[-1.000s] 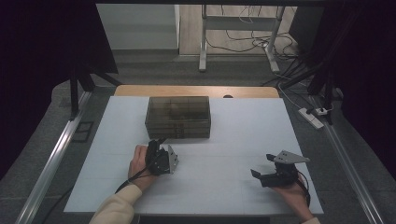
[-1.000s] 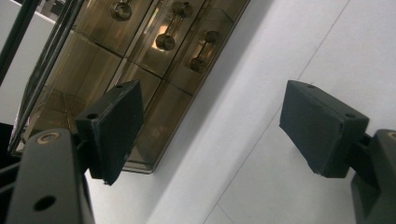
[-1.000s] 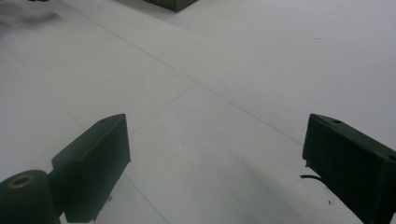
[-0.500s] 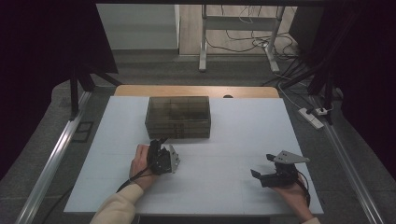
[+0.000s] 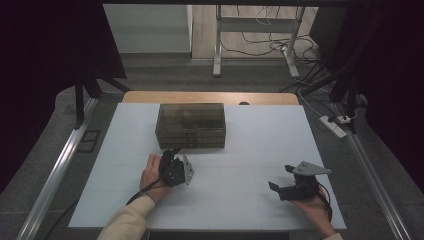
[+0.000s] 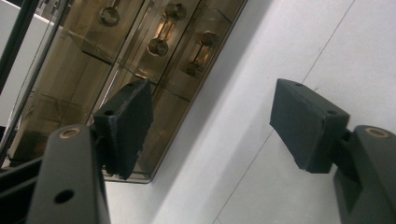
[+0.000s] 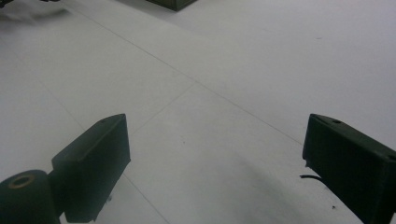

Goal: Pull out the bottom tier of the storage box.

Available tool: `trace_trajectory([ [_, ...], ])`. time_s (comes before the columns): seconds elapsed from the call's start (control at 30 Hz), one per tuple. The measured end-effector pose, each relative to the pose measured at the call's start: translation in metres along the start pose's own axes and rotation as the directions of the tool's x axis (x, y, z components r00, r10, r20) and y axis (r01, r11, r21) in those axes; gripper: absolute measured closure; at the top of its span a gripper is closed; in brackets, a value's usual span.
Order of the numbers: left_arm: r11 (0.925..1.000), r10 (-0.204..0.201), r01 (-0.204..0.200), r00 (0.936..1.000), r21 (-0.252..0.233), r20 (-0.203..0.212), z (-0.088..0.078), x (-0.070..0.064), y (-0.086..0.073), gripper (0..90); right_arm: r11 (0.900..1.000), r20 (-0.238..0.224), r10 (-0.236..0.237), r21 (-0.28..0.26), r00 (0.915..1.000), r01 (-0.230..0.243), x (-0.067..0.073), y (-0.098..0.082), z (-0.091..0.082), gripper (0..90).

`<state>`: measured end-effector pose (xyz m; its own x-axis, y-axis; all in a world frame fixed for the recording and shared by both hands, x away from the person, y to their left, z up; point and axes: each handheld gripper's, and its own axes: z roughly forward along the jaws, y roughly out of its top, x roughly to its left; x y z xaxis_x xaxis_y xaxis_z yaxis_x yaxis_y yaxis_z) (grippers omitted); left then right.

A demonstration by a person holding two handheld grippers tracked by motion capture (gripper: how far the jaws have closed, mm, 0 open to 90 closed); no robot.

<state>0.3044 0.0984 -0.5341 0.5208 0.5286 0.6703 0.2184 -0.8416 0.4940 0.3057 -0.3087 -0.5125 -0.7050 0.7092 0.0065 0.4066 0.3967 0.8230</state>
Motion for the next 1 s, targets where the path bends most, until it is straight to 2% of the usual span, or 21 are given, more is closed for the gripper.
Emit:
trace_trajectory([
  [0.57, 1.0, 0.003, -0.003, 1.0, 0.003, 0.001, 0.0054, 0.0004, 0.0025, 34.4, 1.0, 0.002, 0.0, -0.001, 1.0, 0.0, -0.0001, -0.0001, 0.0002, 7.2],
  [1.0, 1.0, 0.006, -0.006, 0.9999, 0.004, -0.015, 0.0087, 0.0007, 0.0044, 35.2, 1.0, 0.006, 0.001, -0.002, 1.0, -0.001, -0.0002, -0.0001, 0.0003, 7.3],
])
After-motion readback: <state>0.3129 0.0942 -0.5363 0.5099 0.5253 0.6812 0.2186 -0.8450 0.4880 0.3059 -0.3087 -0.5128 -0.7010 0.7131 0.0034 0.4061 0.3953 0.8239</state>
